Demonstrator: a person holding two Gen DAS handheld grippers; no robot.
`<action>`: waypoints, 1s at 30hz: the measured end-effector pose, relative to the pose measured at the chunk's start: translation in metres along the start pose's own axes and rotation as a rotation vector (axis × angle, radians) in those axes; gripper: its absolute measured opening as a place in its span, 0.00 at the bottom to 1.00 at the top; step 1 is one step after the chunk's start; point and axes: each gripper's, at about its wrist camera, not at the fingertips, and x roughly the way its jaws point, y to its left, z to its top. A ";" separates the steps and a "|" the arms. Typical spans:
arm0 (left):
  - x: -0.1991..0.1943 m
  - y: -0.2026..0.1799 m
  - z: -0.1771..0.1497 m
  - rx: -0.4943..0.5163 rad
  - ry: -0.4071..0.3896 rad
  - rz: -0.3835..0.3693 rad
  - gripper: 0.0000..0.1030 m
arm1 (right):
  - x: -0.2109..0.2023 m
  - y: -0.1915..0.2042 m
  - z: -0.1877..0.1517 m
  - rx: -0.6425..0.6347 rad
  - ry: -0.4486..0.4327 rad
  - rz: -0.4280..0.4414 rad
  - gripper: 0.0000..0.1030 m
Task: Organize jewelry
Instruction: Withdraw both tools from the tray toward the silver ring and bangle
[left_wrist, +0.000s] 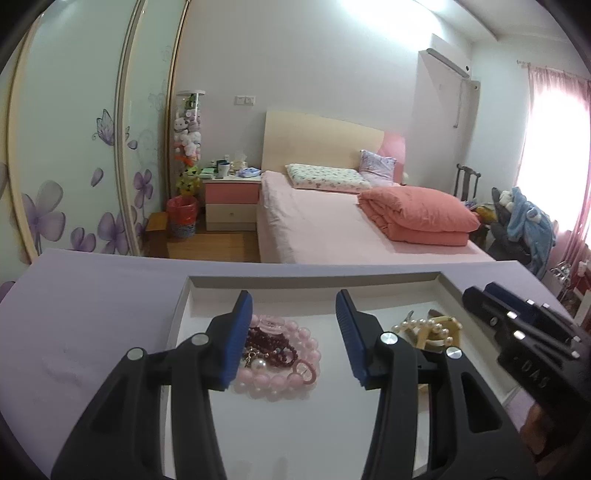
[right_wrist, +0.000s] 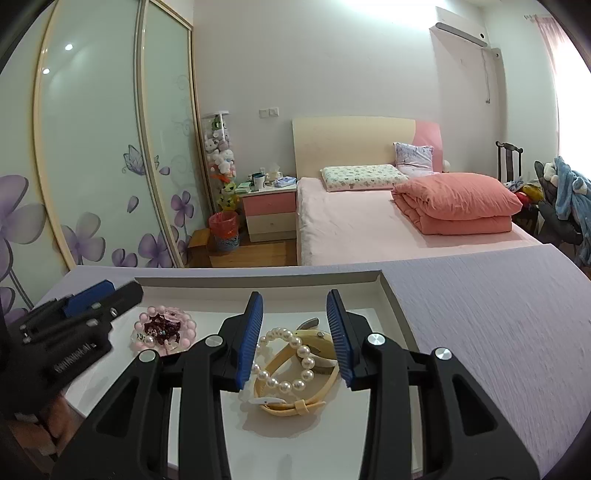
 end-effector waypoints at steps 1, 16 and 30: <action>-0.002 0.003 0.003 -0.011 0.004 -0.018 0.46 | 0.000 -0.001 0.000 0.001 -0.001 0.001 0.36; -0.007 0.020 0.009 -0.062 0.033 -0.047 0.46 | -0.003 -0.009 0.004 0.025 -0.015 -0.003 0.36; -0.017 0.022 0.001 -0.059 0.026 -0.044 0.46 | -0.009 -0.009 0.001 0.016 -0.015 -0.003 0.36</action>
